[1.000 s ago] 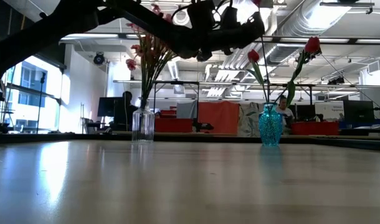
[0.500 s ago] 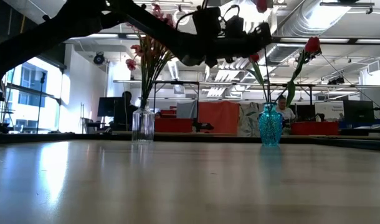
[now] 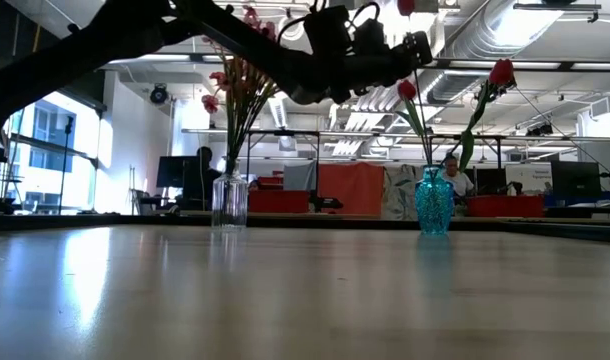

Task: Sort flowers into vase by color
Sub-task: Put the red tulip into the blue vase

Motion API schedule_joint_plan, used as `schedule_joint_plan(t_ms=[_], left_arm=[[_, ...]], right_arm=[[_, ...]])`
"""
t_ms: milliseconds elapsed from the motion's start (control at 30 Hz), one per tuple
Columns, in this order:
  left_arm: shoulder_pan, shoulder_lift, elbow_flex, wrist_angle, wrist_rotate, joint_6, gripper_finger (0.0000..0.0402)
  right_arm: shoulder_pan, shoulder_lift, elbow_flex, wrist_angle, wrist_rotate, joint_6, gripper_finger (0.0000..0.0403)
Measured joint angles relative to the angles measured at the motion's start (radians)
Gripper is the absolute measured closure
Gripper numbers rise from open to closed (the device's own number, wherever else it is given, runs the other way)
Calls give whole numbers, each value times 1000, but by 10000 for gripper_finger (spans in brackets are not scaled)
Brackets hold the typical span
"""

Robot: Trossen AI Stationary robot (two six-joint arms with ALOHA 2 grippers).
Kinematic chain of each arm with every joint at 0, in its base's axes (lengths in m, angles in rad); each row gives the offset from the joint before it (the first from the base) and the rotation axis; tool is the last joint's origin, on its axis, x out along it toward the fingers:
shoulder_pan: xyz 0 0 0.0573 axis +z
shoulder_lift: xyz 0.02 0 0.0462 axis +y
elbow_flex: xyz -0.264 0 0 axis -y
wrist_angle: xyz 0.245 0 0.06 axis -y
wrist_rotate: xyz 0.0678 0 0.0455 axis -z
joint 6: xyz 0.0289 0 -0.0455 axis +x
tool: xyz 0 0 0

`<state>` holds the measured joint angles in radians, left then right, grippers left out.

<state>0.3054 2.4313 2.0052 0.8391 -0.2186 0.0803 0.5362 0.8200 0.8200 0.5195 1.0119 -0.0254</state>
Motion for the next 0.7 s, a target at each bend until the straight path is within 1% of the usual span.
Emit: schedule_joint_plan(t_ms=[133, 267, 400, 500, 600, 700], left_arm=[[0, 10, 0, -3, -1, -1, 401], [0, 24, 0, -18, -1, -55, 401], [2, 28, -2, -97, -2, -76, 396], [2, 28, -2, -99, -1, -69, 387], [2, 28, -2, -117, 4, -21, 373], [2, 28, -2, -158, 46, -10, 351]], right_arm=[[0, 0, 0, -1, 0, 0, 69], [0, 0, 0, -1, -1, 0, 69], [0, 0, 0, 0, -2, 0, 69], [0, 0, 0, 0, -2, 0, 69], [0, 0, 0, -1, -2, 0, 69], [0, 0, 0, -4, -12, 0, 69]])
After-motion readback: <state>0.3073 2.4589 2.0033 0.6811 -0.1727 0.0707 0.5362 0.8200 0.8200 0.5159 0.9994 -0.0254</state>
